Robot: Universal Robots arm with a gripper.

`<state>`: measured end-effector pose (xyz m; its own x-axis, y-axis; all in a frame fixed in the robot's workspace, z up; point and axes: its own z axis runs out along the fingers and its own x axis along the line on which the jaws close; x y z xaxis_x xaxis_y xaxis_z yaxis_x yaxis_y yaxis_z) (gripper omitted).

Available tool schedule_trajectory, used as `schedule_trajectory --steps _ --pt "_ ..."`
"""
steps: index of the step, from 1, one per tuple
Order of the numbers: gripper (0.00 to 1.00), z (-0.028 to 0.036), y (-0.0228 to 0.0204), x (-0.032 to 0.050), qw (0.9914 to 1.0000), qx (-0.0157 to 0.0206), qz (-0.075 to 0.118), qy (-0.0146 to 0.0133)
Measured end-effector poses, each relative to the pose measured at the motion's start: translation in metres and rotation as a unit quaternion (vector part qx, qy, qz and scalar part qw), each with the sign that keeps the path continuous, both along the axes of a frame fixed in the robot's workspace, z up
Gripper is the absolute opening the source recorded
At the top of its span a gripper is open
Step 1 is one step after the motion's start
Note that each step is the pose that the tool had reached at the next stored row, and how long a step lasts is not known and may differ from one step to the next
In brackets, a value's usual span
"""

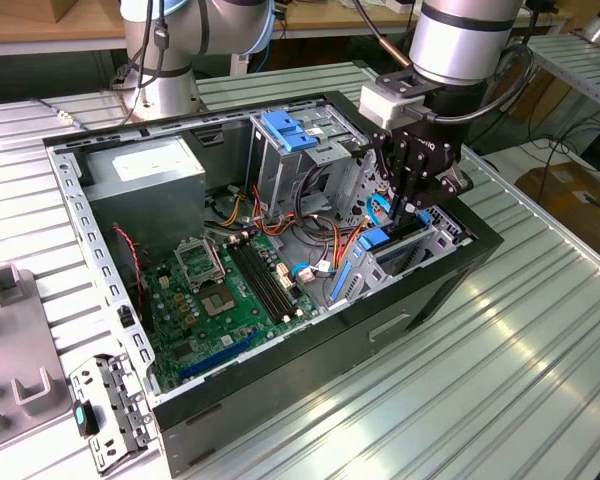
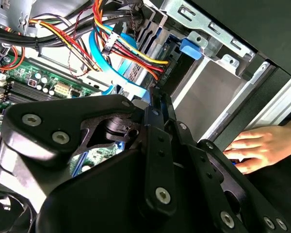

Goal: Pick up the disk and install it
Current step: 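Insert the second disk wire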

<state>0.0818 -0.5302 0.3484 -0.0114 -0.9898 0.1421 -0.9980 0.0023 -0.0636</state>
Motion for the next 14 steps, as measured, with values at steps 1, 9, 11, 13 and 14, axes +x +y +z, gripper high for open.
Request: schedule_trajectory --steps 1,9,11,13,14 --pt "0.16 0.0 0.0 0.0 1.0 0.0005 0.0 0.0" --pt "0.16 -0.0004 0.0 0.0002 0.99994 0.0107 0.0 -0.002" --pt "0.16 -0.0008 -0.0001 0.0001 0.99994 0.011 0.0 -0.0022" --pt "0.16 -0.0014 -0.0002 0.0003 0.99993 0.0118 0.0 -0.0023" --pt "0.16 -0.0017 -0.0003 0.0006 0.99992 0.0125 0.0 -0.0023"
